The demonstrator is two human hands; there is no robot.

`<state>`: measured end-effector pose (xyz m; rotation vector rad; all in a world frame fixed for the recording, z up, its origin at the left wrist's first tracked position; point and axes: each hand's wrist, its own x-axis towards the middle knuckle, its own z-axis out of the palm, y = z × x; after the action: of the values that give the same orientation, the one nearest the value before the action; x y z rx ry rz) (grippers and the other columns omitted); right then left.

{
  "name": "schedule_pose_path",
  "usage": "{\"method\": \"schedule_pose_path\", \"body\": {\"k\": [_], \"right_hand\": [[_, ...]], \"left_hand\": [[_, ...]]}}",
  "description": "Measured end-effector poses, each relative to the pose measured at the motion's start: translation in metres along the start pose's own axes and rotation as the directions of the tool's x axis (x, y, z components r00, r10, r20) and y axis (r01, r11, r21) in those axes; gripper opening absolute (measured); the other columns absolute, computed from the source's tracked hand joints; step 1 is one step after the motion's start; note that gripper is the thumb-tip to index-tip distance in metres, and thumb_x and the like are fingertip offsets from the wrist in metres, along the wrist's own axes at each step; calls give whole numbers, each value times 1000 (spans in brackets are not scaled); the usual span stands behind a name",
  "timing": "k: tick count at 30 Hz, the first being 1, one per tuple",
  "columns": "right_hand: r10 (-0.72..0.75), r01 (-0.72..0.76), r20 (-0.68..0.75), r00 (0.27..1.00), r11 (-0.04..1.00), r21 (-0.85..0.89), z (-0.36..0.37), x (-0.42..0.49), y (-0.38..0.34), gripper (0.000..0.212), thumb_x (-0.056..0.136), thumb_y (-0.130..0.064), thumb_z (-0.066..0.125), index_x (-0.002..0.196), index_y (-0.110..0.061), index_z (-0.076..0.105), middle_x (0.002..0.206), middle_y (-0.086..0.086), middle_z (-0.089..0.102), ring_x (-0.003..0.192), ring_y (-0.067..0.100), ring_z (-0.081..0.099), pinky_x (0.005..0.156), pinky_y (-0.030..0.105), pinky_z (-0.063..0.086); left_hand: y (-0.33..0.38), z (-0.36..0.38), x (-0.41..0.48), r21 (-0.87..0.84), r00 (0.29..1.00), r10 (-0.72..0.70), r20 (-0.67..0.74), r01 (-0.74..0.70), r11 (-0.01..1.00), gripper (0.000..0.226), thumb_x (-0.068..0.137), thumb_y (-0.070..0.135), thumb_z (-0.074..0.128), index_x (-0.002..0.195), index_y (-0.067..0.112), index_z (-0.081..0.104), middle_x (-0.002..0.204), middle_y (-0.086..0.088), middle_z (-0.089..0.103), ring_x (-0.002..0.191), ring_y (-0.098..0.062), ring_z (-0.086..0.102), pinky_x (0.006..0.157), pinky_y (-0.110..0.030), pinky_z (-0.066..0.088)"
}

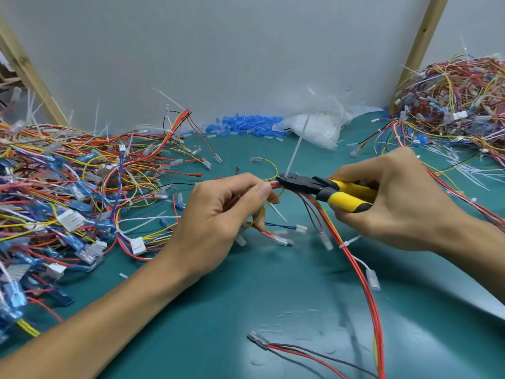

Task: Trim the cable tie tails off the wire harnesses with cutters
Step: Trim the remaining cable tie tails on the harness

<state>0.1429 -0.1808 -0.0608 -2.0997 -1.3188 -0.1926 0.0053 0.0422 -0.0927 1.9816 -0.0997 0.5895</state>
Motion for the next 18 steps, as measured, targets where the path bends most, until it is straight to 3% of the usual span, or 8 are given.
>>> {"method": "schedule_pose_path", "body": {"k": [3, 5, 8, 11, 13, 18], "right_hand": [[-15, 14, -45, 999, 1000, -24, 0, 1, 1, 6, 76, -23, 64, 73, -18, 66, 62, 9, 51, 58, 23, 37, 49, 32, 48], [-26, 19, -75, 997, 995, -94, 1, 1, 2, 8, 76, -27, 65, 78, -19, 64, 67, 5, 55, 63, 29, 49, 58, 39, 55], [-50, 32, -113, 992, 987, -156, 7, 1, 2, 11, 77, -28, 70, 79, -22, 61, 68, -5, 53, 64, 24, 52, 60, 42, 55], [-65, 48, -93, 994, 983, -178, 7, 1, 2, 19, 76, -19, 79, 79, -22, 61, 67, -7, 52, 63, 23, 51, 58, 43, 52], [-85, 66, -78, 993, 974, -217, 2, 1, 1, 17, 75, -23, 77, 81, -23, 61, 68, -8, 51, 64, 24, 49, 56, 43, 48], [-87, 77, -32, 996, 968, -239, -4, 1, -2, 18, 79, -41, 71, 87, -27, 61, 76, -10, 53, 69, 12, 50, 59, 42, 46]], "left_hand": [[-1, 0, 3, 28, 999, -3, 34, 2, 1000, 32, 105, 32, 50, 89, 17, 73, 63, -6, 64, 52, -9, 43, 49, -20, 38], [-1, 2, 3, 81, 1000, 11, 14, -12, 997, 30, 104, 30, 53, 84, 14, 69, 59, -2, 63, 48, -5, 43, 48, -19, 38], [-2, 3, 2, 152, 997, 51, -66, -40, 988, 27, 102, 29, 57, 83, 13, 69, 56, 5, 61, 47, -5, 46, 47, -23, 41], [-2, 4, 1, 240, 983, 124, -134, -89, 967, 23, 101, 26, 60, 85, 16, 72, 55, 7, 62, 48, -13, 55, 47, -30, 48], [-1, 5, 1, 286, 974, 174, -146, -127, 950, 21, 101, 24, 61, 85, 16, 73, 56, 7, 63, 49, -14, 56, 48, -31, 48], [2, 4, -2, 339, 958, 252, -137, -193, 921, 17, 100, 15, 65, 86, 14, 75, 58, 9, 63, 52, -9, 58, 54, -18, 44]]}}
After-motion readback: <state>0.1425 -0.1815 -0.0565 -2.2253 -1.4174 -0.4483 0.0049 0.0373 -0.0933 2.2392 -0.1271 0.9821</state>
